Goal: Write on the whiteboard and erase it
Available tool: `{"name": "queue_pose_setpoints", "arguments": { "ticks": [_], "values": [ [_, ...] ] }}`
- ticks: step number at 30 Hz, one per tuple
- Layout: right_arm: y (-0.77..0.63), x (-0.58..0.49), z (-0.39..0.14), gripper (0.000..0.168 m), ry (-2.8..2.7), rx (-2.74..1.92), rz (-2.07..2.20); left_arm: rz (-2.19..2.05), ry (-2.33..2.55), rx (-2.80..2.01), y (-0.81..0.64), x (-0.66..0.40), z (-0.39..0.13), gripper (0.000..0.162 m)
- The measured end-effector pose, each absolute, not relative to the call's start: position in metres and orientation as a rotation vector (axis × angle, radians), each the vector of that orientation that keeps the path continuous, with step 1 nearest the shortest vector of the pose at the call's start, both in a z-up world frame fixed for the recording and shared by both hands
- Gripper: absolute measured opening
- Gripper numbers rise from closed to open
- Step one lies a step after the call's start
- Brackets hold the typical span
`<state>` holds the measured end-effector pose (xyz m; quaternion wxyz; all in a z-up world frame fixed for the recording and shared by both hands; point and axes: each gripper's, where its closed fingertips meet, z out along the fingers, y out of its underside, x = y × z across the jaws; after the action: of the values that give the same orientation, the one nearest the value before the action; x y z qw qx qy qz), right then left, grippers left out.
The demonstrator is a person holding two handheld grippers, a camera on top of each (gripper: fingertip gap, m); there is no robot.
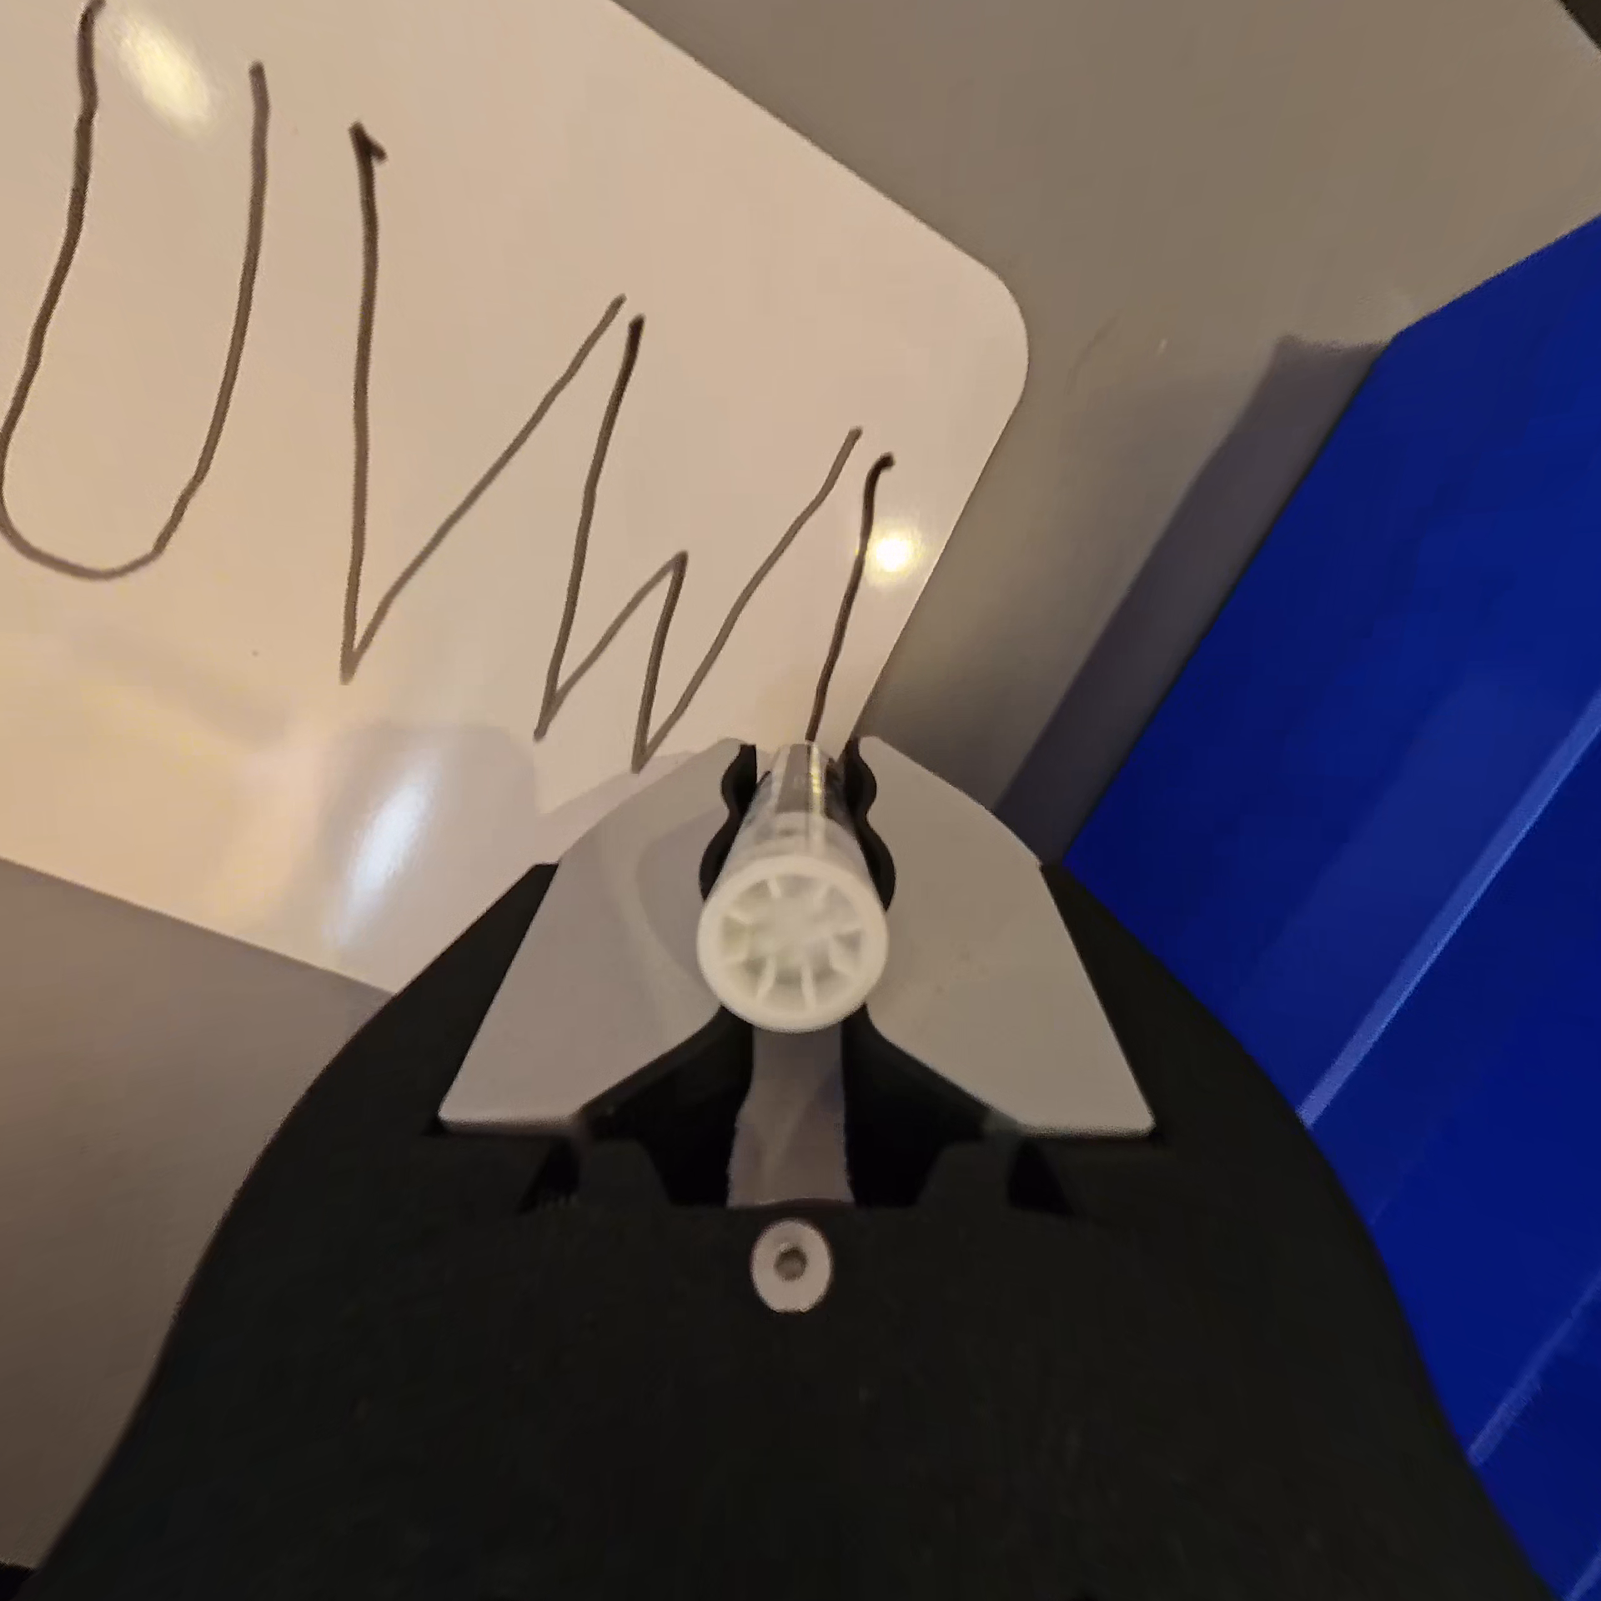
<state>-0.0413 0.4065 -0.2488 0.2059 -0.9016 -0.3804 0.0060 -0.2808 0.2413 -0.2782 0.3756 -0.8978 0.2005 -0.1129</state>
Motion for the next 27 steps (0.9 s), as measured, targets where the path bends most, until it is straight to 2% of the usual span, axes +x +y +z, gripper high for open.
{"name": "queue_pose_setpoints", "arguments": {
  "ticks": [6,12,27],
  "values": [
    [0.391,-0.032,-0.248,0.020,-1.042,-2.507,0.016,-0.288,0.513,-2.297,0.241,-0.281,-0.278,0.000],
    [0.380,-0.054,-0.226,0.020,-1.089,-2.388,0.136,-0.291,0.511,-2.298,0.241,-0.281,-0.278,0.000],
    [0.382,-0.060,-0.248,0.020,-1.103,-2.453,0.133,-0.314,0.510,-2.300,0.241,-0.280,-0.278,0.000]
  ]
}}
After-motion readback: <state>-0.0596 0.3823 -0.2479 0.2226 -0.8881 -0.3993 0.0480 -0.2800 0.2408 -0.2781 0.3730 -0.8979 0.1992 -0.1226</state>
